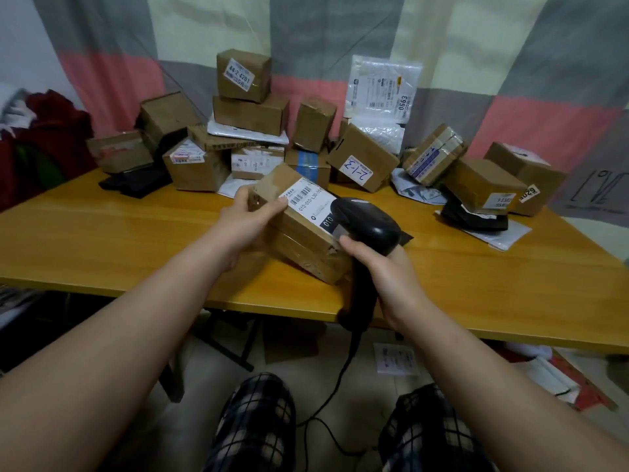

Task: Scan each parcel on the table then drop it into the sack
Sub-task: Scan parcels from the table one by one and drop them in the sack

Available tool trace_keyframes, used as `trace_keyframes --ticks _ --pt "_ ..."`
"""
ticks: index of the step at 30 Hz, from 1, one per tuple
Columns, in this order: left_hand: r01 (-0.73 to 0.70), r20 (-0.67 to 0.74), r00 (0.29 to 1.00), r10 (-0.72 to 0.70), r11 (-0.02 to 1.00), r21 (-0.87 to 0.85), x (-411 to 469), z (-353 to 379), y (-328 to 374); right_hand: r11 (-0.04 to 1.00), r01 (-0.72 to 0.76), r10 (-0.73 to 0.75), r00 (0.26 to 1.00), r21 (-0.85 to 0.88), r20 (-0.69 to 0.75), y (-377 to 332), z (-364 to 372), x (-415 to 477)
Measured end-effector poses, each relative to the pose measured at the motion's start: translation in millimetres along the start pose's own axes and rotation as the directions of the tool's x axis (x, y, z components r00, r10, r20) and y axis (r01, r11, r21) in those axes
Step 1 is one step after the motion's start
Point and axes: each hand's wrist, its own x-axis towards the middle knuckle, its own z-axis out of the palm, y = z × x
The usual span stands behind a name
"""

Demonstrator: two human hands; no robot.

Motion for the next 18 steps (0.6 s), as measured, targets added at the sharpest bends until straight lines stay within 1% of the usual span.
trace_keyframes --ticks 3,4,5,6,7,10,12,15,18 --pt "-0.153 -0.112 0.983 0.146 0.987 -0.055 10 -6 2 0.999 -0.023 0.022 0.999 0.032 0.027 4 5 1" --pt "-0.214 -0.156 0.967 0.204 0.976 -0.048 13 -8 4 1.0 -0.021 0.02 0.999 0.015 0.035 4 6 1" --pt "-0.269 -0.18 0.949 0.259 0.963 -0.033 16 -10 8 0.999 0.007 -0.006 0.999 -0.041 0.032 5 6 2" --pt "-0.316 -0.179 0.934 0.309 0.948 -0.016 19 -12 10 0.994 0.044 -0.042 0.999 -0.105 0.024 5 6 2" --pt "-0.356 -0.15 0.924 0.353 0.934 0.007 21 -15 12 0.986 0.076 -0.075 0.997 -0.151 0.011 5 6 1" --pt "-0.441 -0.026 0.896 0.443 0.895 0.06 23 -17 9 0.981 0.113 -0.117 0.993 -0.156 -0.014 5 6 -4" --pt "-0.472 -0.026 0.881 0.472 0.881 0.021 22 -15 5 0.97 0.186 -0.19 0.982 -0.158 -0.014 5 4 -7" --pt "-0.487 -0.031 0.873 0.487 0.873 0.008 20 -15 2 0.919 0.319 -0.321 0.947 -0.231 0.033 4 0 -10" --pt "-0.482 -0.017 0.876 0.482 0.876 0.028 20 -15 2 0.888 0.356 -0.356 0.933 -0.289 0.057 5 0 -10"
